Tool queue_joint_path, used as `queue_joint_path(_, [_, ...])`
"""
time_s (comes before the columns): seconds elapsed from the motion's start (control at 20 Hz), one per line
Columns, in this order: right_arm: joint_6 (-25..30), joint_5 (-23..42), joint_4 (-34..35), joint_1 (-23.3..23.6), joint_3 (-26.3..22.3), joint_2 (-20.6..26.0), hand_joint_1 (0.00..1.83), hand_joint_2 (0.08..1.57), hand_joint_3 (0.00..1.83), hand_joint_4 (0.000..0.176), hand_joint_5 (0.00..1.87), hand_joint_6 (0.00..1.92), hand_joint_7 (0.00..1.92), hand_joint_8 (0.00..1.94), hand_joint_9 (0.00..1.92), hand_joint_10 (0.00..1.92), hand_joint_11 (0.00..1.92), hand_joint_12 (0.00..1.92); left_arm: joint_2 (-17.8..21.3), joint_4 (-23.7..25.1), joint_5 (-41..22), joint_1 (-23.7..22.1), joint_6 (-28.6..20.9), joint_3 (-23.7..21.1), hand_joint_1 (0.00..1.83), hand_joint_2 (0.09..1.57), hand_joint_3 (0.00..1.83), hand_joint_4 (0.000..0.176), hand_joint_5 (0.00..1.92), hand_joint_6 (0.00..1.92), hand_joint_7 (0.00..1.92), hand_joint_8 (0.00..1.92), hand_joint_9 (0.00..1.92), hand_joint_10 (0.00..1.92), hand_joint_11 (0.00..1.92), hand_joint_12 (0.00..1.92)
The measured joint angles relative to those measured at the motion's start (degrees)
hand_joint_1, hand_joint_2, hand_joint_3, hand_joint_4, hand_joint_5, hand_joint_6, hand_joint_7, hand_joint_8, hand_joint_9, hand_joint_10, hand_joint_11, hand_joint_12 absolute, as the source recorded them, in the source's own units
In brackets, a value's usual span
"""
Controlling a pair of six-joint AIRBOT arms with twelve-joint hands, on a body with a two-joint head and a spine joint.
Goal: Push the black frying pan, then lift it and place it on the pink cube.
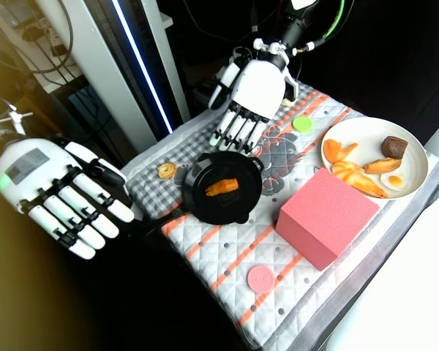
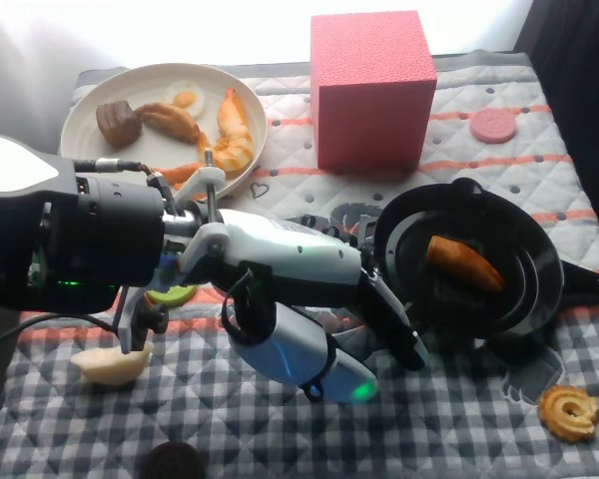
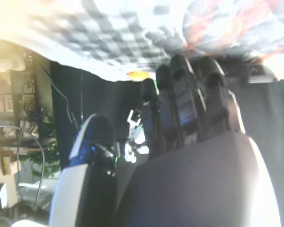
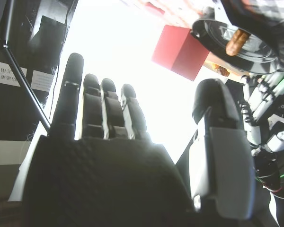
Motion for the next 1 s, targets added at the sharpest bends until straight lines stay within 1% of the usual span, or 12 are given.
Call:
queue_joint_path(0.05, [0.0, 0.0, 0.0, 0.0, 0.0, 0.0, 0.46, 1.17, 0.00, 0.034, 0.00, 0.00, 0.00, 0.00, 0.00, 0.00, 0.00, 0.76, 0.0, 0.0, 0.0, 0.0, 0.0, 0.1, 0.60, 1.29, 0.00, 0.000, 0.55, 0.01, 0.53, 0.01, 0.48, 0.02, 0.00, 0.88])
queue_joint_path(0.15, [0.0, 0.0, 0.0, 0.0, 0.0, 0.0, 0.45, 1.17, 0.00, 0.043, 0.00, 0.00, 0.00, 0.00, 0.00, 0.00, 0.00, 0.79, -1.0, -0.4, 0.0, 0.0, 0.1, 0.7, 0.63, 1.29, 0.00, 0.004, 0.45, 0.00, 0.46, 0.00, 0.41, 0.00, 0.00, 0.80])
queue_joint_path(0.2, [0.0, 0.0, 0.0, 0.0, 0.0, 0.0, 0.45, 1.17, 0.00, 0.039, 0.00, 0.00, 0.00, 0.00, 0.00, 0.00, 0.00, 0.84, -1.4, -0.4, -0.1, 0.0, 0.0, 0.9, 0.63, 1.30, 0.00, 0.002, 0.39, 0.00, 0.41, 0.00, 0.37, 0.00, 0.00, 0.75])
queue_joint_path(0.25, [0.0, 0.0, 0.0, 0.0, 0.0, 0.0, 0.47, 1.18, 0.00, 0.018, 0.00, 0.00, 0.00, 0.00, 0.00, 0.00, 0.00, 0.80, -2.1, -0.5, -0.2, 0.0, 0.1, 1.0, 0.64, 1.27, 0.00, 0.021, 0.38, 0.00, 0.38, 0.00, 0.34, 0.00, 0.00, 0.72])
queue_joint_path(0.3, [0.0, 0.0, 0.0, 0.0, 0.0, 0.0, 0.47, 1.18, 0.00, 0.018, 0.00, 0.00, 0.00, 0.00, 0.00, 0.00, 0.00, 0.80, -2.3, -0.8, -0.3, 0.0, 0.3, 1.1, 0.64, 1.27, 0.00, 0.021, 0.38, 0.00, 0.38, 0.00, 0.34, 0.00, 0.00, 0.72])
queue_joint_path(0.4, [0.0, 0.0, 0.0, 0.0, 0.0, 0.0, 0.47, 1.18, 0.00, 0.037, 0.00, 0.00, 0.00, 0.00, 0.00, 0.00, 0.00, 0.82, -3.0, -1.8, -0.4, 0.1, 1.1, 1.6, 0.66, 1.23, 0.00, 0.027, 0.35, 0.00, 0.34, 0.00, 0.31, 0.00, 0.00, 0.68])
queue_joint_path(0.5, [0.0, 0.0, 0.1, 0.0, 0.0, 0.0, 0.47, 1.18, 0.00, 0.034, 0.00, 0.00, 0.00, 0.00, 0.00, 0.00, 0.00, 0.82, -3.5, -3.3, -0.4, 0.1, 2.4, 2.1, 0.60, 1.21, 0.00, 0.021, 0.36, 0.00, 0.34, 0.00, 0.31, 0.00, 0.00, 0.63])
queue_joint_path(0.6, [0.1, 0.0, 0.0, 0.0, 0.0, 0.0, 0.45, 1.17, 0.00, 0.039, 0.00, 0.00, 0.00, 0.00, 0.00, 0.00, 0.00, 0.69, -3.9, -3.6, -0.2, 0.1, 2.6, 2.4, 0.61, 1.22, 0.00, 0.021, 0.39, 0.01, 0.38, 0.01, 0.35, 0.02, 0.00, 0.60])
queue_joint_path(0.75, [0.2, 0.0, 0.0, 0.0, 0.0, 0.0, 0.45, 1.17, 0.00, 0.029, 0.00, 0.00, 0.00, 0.00, 0.00, 0.00, 0.00, 0.75, -5.2, -3.7, -0.2, 0.2, 2.8, 2.8, 0.61, 1.24, 0.00, 0.037, 0.35, 0.00, 0.36, 0.00, 0.34, 0.01, 0.00, 0.61])
queue_joint_path(0.85, [0.2, 0.0, 0.1, 0.0, 0.0, 0.0, 0.45, 1.17, 0.00, 0.028, 0.00, 0.00, 0.00, 0.00, 0.00, 0.00, 0.00, 0.91, -6.1, -5.1, -0.3, 0.2, 3.9, 3.2, 0.60, 1.28, 0.01, 0.046, 0.35, 0.00, 0.37, 0.01, 0.33, 0.00, 0.00, 0.61])
queue_joint_path(0.95, [0.2, 0.1, 0.0, -0.1, 0.0, 0.0, 0.46, 1.18, 0.00, 0.030, 0.00, 0.00, 0.00, 0.00, 0.00, 0.00, 0.00, 0.86, -6.9, -5.6, 0.0, 0.2, 4.1, 3.8, 0.59, 1.31, 0.01, 0.071, 0.30, 0.00, 0.30, 0.00, 0.26, 0.00, 0.00, 0.50])
queue_joint_path(1.0, [0.2, 0.0, 0.1, -0.1, 0.0, 0.0, 0.46, 1.18, 0.00, 0.030, 0.00, 0.00, 0.00, 0.00, 0.00, 0.00, 0.00, 0.89, -7.3, -5.6, -0.2, 0.2, 4.1, 4.2, 0.60, 1.32, 0.01, 0.067, 0.31, 0.01, 0.31, 0.00, 0.28, 0.01, 0.00, 0.54])
